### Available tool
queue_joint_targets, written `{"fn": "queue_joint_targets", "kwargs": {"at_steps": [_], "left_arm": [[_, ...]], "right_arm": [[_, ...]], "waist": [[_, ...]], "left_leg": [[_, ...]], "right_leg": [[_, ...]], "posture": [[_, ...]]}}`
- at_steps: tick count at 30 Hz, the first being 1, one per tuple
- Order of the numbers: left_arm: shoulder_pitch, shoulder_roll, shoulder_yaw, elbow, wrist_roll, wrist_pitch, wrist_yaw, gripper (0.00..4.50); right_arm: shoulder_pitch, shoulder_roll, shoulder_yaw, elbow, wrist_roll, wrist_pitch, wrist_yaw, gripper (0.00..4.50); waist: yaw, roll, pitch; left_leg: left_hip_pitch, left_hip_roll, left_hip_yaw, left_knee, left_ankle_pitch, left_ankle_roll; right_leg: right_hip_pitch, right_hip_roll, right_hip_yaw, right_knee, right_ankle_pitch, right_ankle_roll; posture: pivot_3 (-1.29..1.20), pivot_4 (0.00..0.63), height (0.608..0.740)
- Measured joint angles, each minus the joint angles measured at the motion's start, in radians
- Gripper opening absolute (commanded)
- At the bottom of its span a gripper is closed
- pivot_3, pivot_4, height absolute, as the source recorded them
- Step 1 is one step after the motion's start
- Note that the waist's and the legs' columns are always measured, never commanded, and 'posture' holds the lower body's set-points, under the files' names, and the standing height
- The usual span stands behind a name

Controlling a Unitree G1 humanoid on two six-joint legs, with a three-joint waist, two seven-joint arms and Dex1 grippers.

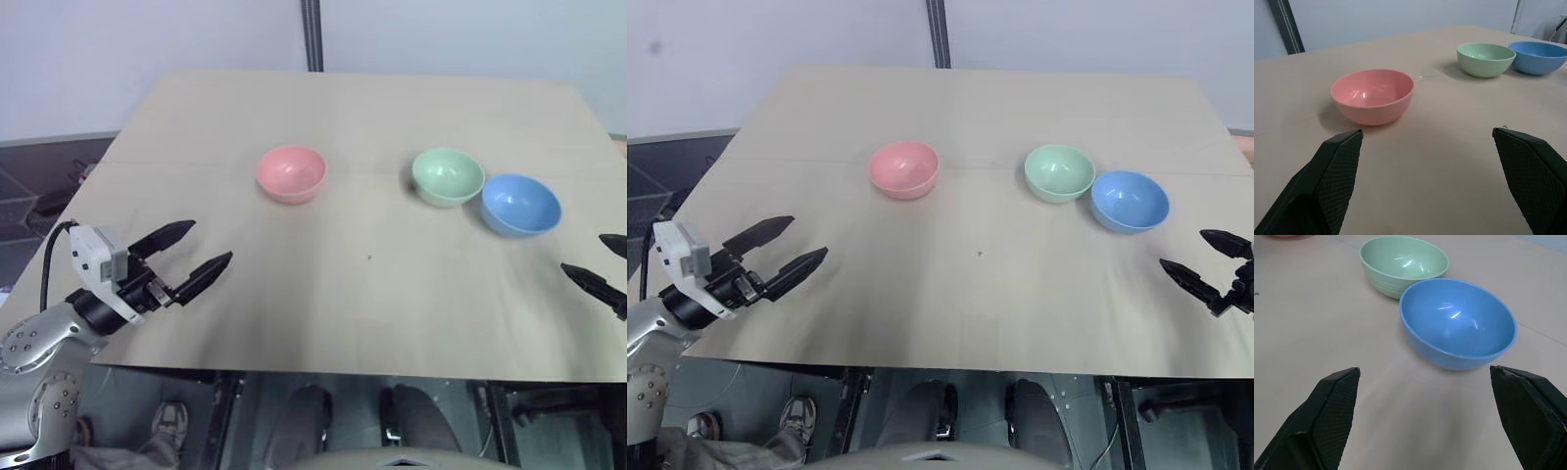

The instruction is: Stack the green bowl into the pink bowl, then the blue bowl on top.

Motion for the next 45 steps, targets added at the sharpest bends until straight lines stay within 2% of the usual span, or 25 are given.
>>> {"fn": "queue_joint_targets", "kwargs": {"at_steps": [8,17,20,22,24,25,27,31,33,35,38,41,45], "left_arm": [[-0.016,0.0,-0.02,0.003,-0.001,0.007,-0.019,4.5],[-0.065,0.0,-0.042,0.003,0.004,0.011,-0.008,4.5],[-0.102,0.006,-0.063,0.009,0.059,0.011,0.034,4.5],[-0.168,0.052,-0.103,0.027,0.225,0.023,0.169,4.5],[-0.175,0.056,-0.117,0.03,0.262,0.028,0.196,4.5],[-0.199,0.076,-0.151,0.046,0.309,0.034,0.208,4.5],[-0.375,0.199,-0.326,0.128,0.484,0.046,0.214,4.5],[-0.638,0.24,-0.548,0.273,0.688,-0.034,0.162,4.5],[-0.729,0.222,-0.651,0.377,0.773,-0.077,0.134,4.5],[-0.864,0.146,-0.79,0.554,0.884,-0.145,0.094,4.5],[-0.993,0.054,-0.925,0.763,0.992,-0.275,0.059,4.5],[-1.069,0.016,-0.947,0.882,1.027,-0.36,0.058,3.75],[-1.138,-0.046,-0.966,1.039,1.061,-0.478,0.051,1.88]], "right_arm": [[0.05,0.014,-0.002,-0.035,0.009,0.002,-0.005,4.46],[0.013,0.039,0.033,-0.054,0.01,0.0,-0.036,4.46],[0.003,0.066,0.056,-0.073,0.008,0.0,-0.065,4.46],[-0.027,0.087,0.112,-0.134,0.009,0.001,-0.088,4.46],[-0.029,0.087,0.118,-0.14,0.009,0.001,-0.093,4.46],[-0.037,0.092,0.128,-0.141,0.008,0.003,-0.099,4.46],[-0.131,0.124,0.242,-0.193,0.007,0.01,-0.118,4.46],[-0.245,0.163,0.403,-0.264,-0.003,0.023,-0.137,4.46],[-0.291,0.176,0.466,-0.268,-0.022,0.026,-0.152,4.46],[-0.338,0.196,0.53,-0.264,-0.048,0.027,-0.166,4.46],[-0.379,0.219,0.586,-0.263,-0.079,0.023,-0.188,4.46],[-0.38,0.223,0.596,-0.259,-0.098,0.024,-0.204,4.5],[-0.369,0.231,0.603,-0.277,-0.112,0.027,-0.235,4.5]], "waist": [[0.0,0.0,0.0],[0.0,0.0,0.0],[0.001,-0.001,0.0],[0.0,-0.001,0.0],[-0.002,-0.001,0.0],[-0.001,-0.002,0.0],[0.001,-0.009,0.005],[0.0,-0.008,0.004],[-0.001,-0.008,0.004],[0.002,-0.009,0.005],[0.001,-0.009,0.004],[0.001,-0.009,0.004],[0.0,-0.01,0.004]], "left_leg": [[0.0,0.0,0.001,0.0,0.0,0.0],[0.004,0.0,0.004,0.0,0.0,0.0],[0.004,0.0,0.005,0.0,0.0,0.0],[0.005,0.0,0.005,0.0,0.0,0.0],[0.006,0.0,0.008,0.0,0.0,0.0],[0.006,0.0,0.008,0.0,0.0,0.0],[0.006,0.0,0.006,0.0,0.003,-0.002],[0.009,-0.001,0.009,-0.001,0.003,-0.002],[0.006,-0.001,0.01,-0.001,0.003,-0.002],[0.003,-0.002,0.01,0.0,0.004,-0.002],[-0.006,-0.002,0.009,0.0,0.005,-0.004],[-0.01,-0.003,0.01,0.001,0.005,-0.004],[-0.011,-0.004,0.01,0.001,0.005,-0.004]], "right_leg": [[0.0,0.0,0.001,0.0,0.0,0.0],[0.0,0.001,0.004,0.003,0.0,0.0],[0.0,0.001,0.005,0.004,0.0,0.0],[0.0,0.001,0.006,0.005,0.0,0.0],[0.0,0.001,0.009,0.006,0.0,0.0],[0.0,0.001,0.009,0.006,0.0,0.001],[-0.001,0.005,0.008,0.008,0.001,0.0],[0.0,0.008,0.008,0.01,0.001,0.0],[-0.002,0.008,0.007,0.01,0.001,0.0],[-0.005,0.008,0.006,0.01,0.001,0.0],[-0.012,0.006,0.005,0.008,0.001,0.001],[-0.016,0.003,0.004,0.009,0.001,0.001],[-0.016,0.002,0.004,0.008,0.001,0.002]], "posture": [[0.0,0.15,0.74],[0.0,0.15,0.74],[0.0,0.15,0.74],[0.0,0.15,0.74],[0.0,0.15,0.74],[0.0,0.15,0.74],[0.0,0.15,0.74],[0.0,0.15,0.74],[0.0,0.15,0.74],[0.0,0.15,0.74],[0.0,0.15,0.74],[0.0,0.15,0.74],[0.0,0.15,0.74]]}}
